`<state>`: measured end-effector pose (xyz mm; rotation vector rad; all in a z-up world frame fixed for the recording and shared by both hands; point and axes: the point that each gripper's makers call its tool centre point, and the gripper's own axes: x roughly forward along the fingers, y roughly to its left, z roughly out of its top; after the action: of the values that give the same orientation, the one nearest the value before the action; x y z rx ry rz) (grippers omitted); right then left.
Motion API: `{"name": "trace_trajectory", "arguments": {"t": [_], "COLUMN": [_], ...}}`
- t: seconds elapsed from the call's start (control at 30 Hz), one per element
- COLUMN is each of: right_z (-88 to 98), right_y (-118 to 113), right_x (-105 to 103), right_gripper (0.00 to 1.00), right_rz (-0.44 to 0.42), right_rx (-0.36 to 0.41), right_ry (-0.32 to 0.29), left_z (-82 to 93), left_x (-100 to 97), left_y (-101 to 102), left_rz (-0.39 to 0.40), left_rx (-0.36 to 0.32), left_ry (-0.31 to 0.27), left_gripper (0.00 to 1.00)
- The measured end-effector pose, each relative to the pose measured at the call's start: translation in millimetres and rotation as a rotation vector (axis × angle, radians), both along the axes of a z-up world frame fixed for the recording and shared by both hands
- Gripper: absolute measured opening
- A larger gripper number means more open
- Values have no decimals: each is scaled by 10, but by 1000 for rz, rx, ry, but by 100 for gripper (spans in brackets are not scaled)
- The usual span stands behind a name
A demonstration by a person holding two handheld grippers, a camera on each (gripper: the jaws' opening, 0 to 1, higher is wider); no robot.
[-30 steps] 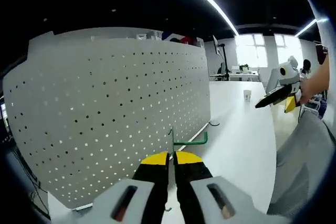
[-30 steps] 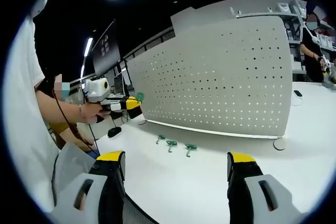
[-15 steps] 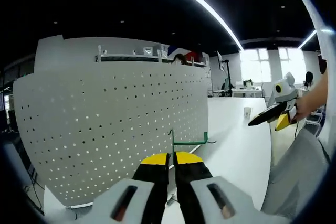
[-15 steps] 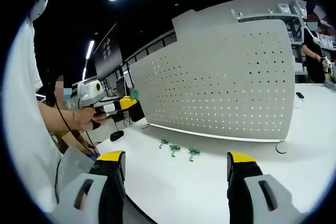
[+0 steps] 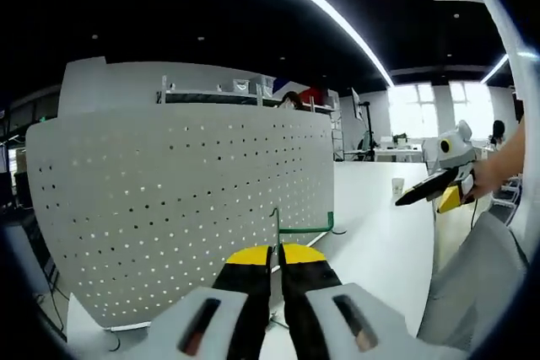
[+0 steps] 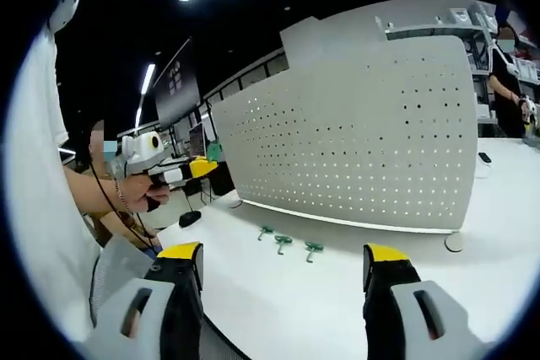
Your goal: Insert the hook assembly into the mounting plate slot until the hook locks in place.
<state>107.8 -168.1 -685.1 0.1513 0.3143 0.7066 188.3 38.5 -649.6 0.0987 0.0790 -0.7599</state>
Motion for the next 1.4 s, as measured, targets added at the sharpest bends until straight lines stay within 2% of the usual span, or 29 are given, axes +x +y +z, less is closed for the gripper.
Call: {"name": "trace_trajectory", "arguments": {"t": [0.1,0.27,0.33,0.73,1.0,1.4], "right_z": [161,453,508,474,609,683], "right_y": [20,144,162,276,419,614], "right_x": [19,-36,-52,0,122,234], "right_gripper": [73,70,70,71,70,68], "right_rz": [-7,48,53,66,74,88], "right_rx": [59,162,174,177,219,267], "right_ry": [-51,-155,-178,-159,-186,-194], "left_z": [17,4,14,66,112,185], "left_x": [3,6,7,5,-21,-46], "left_y": [-1,-1,-5,-85,-218,-352], "left_rz": [2,3,2,-11,-34,-49], "left_rx": [-9,-3,-8,-16,-18,-31], "left_ry": [-3,0,-1,-8,-15,-26], "left_gripper": [3,3,3,3,3,3]}}
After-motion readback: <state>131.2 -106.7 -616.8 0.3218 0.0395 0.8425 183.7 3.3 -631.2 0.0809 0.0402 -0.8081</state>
